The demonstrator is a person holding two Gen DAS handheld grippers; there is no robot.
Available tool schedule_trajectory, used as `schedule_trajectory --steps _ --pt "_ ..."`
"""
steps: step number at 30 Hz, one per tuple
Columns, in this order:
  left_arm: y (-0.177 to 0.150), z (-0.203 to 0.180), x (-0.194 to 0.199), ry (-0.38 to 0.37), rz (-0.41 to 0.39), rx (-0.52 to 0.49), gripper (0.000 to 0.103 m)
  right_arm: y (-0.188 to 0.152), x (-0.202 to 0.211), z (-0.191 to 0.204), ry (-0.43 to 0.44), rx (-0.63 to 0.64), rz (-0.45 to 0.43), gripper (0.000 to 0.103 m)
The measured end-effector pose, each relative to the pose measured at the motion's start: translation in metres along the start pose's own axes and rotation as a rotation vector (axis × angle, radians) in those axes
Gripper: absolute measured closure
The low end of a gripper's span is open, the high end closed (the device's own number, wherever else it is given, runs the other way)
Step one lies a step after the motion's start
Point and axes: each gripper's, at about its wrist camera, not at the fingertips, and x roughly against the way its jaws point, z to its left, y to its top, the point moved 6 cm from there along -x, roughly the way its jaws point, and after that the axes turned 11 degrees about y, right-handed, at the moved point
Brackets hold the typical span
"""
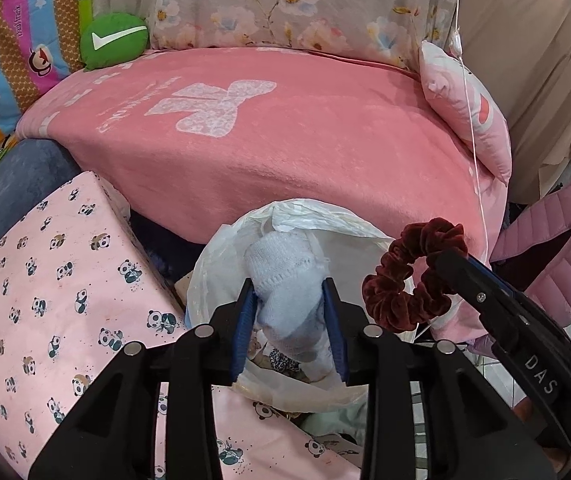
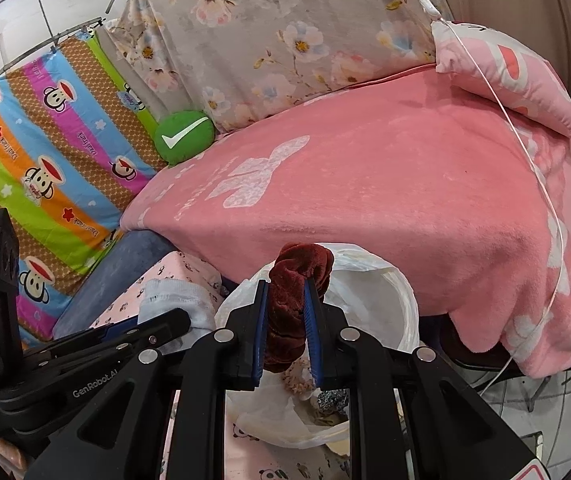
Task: Collect trash
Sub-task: 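Open the left gripper to drop the blue sock into the bin, then lower the dark red scrunchie into the bin and open the right gripper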
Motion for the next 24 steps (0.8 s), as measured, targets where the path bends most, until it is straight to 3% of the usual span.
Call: schedule_trajectory --steps 2,3,4,12,24 --pt "0.001 0.000 0.000 0.003 -0.006 0.009 0.048 0.000 -0.001 -0.002 -0.003 0.001 0.003 0.085" --pt "0.001 0.001 0.000 0.009 -0.016 0.018 0.032 0.000 -0.002 -0.004 -0.004 0.000 0.005 0.085" --pt "0.002 0.002 0.002 0.021 -0.034 0.028 0.023 -0.001 -0.003 -0.001 -0.005 -0.001 0.004 0.085" --pt "0.002 0.008 0.010 0.073 -0.096 0.006 0.023 -0.005 -0.008 -0.003 -0.005 -0.002 0.017 0.085" --pt "-0.010 0.027 0.010 0.129 -0.101 0.008 0.023 -0.010 -0.017 0.009 0.000 0.024 0.036 0.085"
